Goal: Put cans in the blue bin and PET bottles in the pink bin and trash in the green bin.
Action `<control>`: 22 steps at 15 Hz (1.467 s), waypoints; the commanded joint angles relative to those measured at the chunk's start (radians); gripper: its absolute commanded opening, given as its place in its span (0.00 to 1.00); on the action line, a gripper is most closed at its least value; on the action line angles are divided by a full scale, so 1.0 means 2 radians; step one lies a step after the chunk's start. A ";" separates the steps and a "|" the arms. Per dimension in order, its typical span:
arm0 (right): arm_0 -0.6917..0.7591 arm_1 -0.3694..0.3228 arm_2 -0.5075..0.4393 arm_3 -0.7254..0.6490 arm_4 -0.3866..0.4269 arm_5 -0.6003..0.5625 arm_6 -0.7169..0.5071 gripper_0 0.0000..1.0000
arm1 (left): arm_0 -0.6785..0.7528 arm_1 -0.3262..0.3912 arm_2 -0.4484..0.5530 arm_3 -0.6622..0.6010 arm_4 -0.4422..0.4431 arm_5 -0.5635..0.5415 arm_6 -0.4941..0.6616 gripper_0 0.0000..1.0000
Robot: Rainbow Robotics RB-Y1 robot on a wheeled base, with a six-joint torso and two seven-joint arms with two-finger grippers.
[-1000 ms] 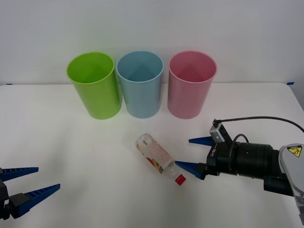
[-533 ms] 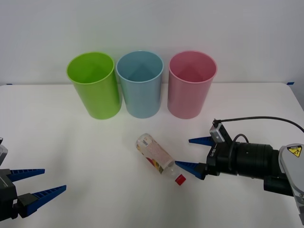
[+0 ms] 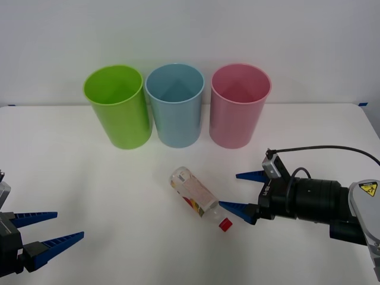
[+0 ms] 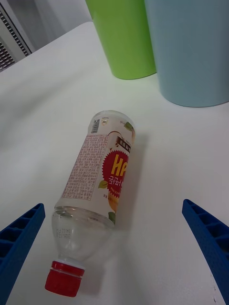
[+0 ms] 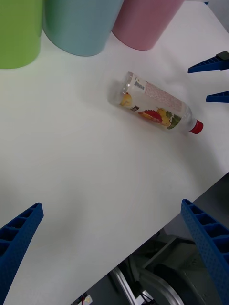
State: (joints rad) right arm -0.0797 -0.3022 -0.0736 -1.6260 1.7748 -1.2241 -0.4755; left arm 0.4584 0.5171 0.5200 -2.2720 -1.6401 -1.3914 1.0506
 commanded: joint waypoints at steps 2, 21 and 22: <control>0.000 0.000 0.000 0.000 0.000 0.000 0.000 1.00 | 0.000 0.000 0.000 0.000 0.000 0.000 0.000 1.00; 0.000 0.000 0.000 0.000 0.000 0.000 0.000 1.00 | 0.000 0.000 0.000 0.000 0.000 0.000 0.000 1.00; 0.000 0.000 0.000 0.000 0.000 0.000 0.000 1.00 | 0.000 0.000 0.000 0.000 0.000 0.000 0.000 1.00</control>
State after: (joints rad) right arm -0.0797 -0.3022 -0.0736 -1.6260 1.7748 -1.2241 -0.4755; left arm 0.4586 0.5170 0.5200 -2.2719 -1.6399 -1.3914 1.0507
